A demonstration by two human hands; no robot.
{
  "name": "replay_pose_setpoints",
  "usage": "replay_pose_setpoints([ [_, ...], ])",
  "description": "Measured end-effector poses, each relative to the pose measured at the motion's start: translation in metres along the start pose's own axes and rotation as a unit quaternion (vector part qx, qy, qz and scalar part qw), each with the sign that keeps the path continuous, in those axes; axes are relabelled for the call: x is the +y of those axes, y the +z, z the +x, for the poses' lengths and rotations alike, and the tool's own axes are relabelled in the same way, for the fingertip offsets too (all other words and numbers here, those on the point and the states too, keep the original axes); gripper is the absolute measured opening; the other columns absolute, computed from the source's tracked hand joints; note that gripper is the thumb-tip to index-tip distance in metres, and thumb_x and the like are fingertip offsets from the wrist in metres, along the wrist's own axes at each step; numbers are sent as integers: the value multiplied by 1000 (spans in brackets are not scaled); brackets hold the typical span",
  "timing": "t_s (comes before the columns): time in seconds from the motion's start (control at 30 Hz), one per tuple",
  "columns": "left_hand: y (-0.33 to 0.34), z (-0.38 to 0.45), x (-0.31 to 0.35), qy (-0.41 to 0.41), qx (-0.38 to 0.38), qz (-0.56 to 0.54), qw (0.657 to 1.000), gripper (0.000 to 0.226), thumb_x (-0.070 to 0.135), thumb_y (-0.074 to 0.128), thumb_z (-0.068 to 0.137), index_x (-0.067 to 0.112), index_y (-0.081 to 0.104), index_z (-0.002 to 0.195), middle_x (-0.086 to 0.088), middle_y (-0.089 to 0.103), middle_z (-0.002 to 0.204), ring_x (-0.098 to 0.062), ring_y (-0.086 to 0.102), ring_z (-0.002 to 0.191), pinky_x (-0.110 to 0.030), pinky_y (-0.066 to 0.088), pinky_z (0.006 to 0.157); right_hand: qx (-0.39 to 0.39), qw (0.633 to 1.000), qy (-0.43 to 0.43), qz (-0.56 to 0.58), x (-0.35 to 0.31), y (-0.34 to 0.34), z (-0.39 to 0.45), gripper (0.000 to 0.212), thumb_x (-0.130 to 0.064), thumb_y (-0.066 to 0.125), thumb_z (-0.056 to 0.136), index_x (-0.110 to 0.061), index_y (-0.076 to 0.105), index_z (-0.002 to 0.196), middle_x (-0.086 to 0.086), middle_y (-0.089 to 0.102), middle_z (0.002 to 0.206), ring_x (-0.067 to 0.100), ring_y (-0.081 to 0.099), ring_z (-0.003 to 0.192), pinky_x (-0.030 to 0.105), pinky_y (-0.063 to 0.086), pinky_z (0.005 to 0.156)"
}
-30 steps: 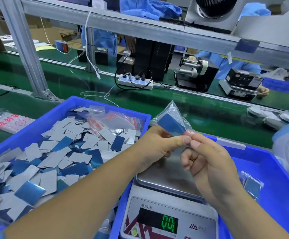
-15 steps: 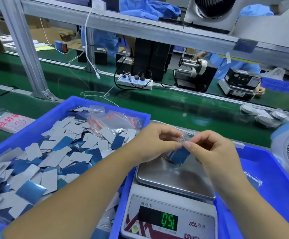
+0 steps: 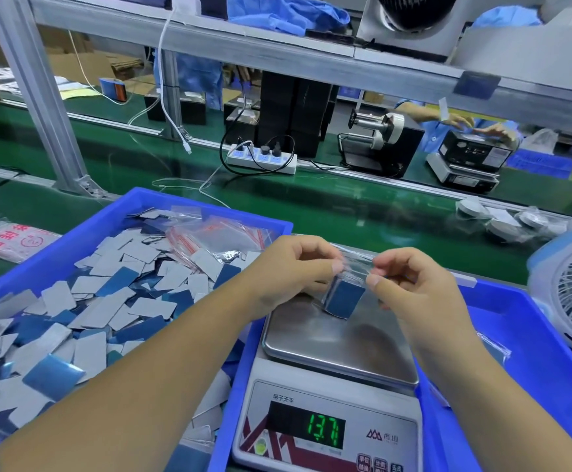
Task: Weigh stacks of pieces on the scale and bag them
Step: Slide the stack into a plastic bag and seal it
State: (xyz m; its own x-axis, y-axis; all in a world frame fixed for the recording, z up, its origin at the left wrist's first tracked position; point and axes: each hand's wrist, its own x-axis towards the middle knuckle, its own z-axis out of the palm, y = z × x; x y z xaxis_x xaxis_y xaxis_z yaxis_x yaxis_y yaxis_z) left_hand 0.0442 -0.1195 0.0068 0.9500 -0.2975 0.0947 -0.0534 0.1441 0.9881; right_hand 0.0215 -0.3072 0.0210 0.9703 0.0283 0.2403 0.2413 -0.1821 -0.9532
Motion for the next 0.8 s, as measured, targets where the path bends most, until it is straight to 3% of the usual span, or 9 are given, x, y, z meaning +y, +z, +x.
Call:
replay_pose_setpoints([
  [0.1,-1,1,2,1,21,16,1000,4,24,74,76,25,76,72,-28,68,108,-21,68,81,-38,61,82,7,1000,-3,29,1,0,0,23,4,71,83,-18,65,91,-7,68,75,8,60,68,19,48,62],
  [0.2,-5,3,-2,36,50,72,996,4,26,74,78,26,77,74,-16,74,95,-23,70,87,-46,58,91,11,999,-1,40,1,-1,0,25,3,72,83,-17,62,95,-5,69,76,9,61,69,22,48,64],
  [0.27,-6,4,-4,64,58,113,990,7,31,71,80,31,75,75,-4,75,87,-18,69,87,-42,57,92,13,999,-3,43,0,-1,1,26,2,72,83,-16,60,96,-3,69,76,9,61,69,21,48,62],
  [0.47,-2,9,-12,75,62,178,979,7,35,62,84,37,67,79,6,67,79,-15,61,80,-56,52,91,1,999,10,53,1,0,1,26,4,70,84,-16,60,97,-5,68,72,9,59,63,21,48,55],
  [0.7,3,4,-8,51,41,129,989,13,42,67,74,29,70,77,-9,68,84,-21,62,84,-60,51,95,-1,998,11,69,5,3,1,29,6,70,83,-22,63,88,-6,67,72,8,59,65,17,46,56],
  [0.8,2,3,-8,45,21,113,992,19,40,73,72,23,71,80,0,65,78,-16,61,79,-55,54,92,-12,998,-7,63,5,4,1,32,0,73,79,-31,65,80,-5,65,74,11,57,66,20,45,58],
])
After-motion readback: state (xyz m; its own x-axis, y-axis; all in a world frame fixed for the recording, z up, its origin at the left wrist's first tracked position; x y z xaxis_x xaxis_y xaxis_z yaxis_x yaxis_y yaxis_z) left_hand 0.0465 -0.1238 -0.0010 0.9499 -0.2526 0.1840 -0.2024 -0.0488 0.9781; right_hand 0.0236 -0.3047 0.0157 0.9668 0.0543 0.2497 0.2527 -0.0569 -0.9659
